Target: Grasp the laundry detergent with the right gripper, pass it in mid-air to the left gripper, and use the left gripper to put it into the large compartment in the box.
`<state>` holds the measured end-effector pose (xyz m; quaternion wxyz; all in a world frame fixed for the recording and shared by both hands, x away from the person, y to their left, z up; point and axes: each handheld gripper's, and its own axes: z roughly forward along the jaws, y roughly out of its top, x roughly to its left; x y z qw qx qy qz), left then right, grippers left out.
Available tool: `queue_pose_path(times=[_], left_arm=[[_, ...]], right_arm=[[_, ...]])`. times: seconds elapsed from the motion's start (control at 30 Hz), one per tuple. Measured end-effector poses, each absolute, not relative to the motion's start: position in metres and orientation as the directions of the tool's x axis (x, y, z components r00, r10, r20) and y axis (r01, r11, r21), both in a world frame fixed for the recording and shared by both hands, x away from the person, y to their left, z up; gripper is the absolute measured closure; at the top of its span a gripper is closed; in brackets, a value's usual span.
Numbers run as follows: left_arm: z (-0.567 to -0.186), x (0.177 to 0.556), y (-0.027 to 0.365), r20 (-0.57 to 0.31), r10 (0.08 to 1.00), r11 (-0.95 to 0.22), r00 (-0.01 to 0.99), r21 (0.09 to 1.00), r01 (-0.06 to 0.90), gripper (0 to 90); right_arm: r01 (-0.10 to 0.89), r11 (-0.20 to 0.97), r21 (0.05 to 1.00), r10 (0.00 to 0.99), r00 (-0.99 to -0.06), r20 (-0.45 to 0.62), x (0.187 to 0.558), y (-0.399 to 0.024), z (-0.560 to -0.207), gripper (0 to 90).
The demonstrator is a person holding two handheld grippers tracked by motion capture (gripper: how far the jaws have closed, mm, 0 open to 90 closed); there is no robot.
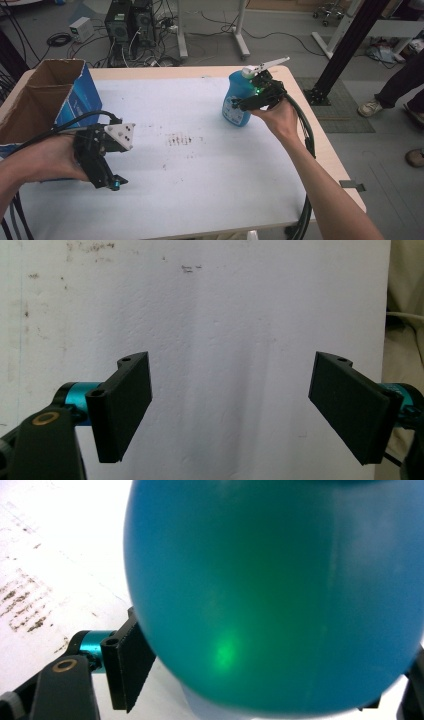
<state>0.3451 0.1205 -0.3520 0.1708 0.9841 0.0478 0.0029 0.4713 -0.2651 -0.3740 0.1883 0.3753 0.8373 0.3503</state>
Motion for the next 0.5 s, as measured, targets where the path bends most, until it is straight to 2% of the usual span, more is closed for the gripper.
queue_pose_path(times=[0.03, 0.5], left_arm=[[-0.3522, 0.3451, 0.1205, -0.010, 0.095, -0.937, 0.995, 0.338, 0.093, 17.5], [-0.3526, 0.3457, 0.1205, -0.013, 0.094, -0.938, 0.995, 0.334, 0.093, 17.5]], right_arm=[[0.492, 0.473, 0.731, 0.759, -0.649, -0.054, 0.4704, -0.2653, -0.3734, 25.9], [0.488, 0.461, 0.741, 0.761, -0.647, -0.047, 0.4706, -0.2673, -0.3723, 29.3]])
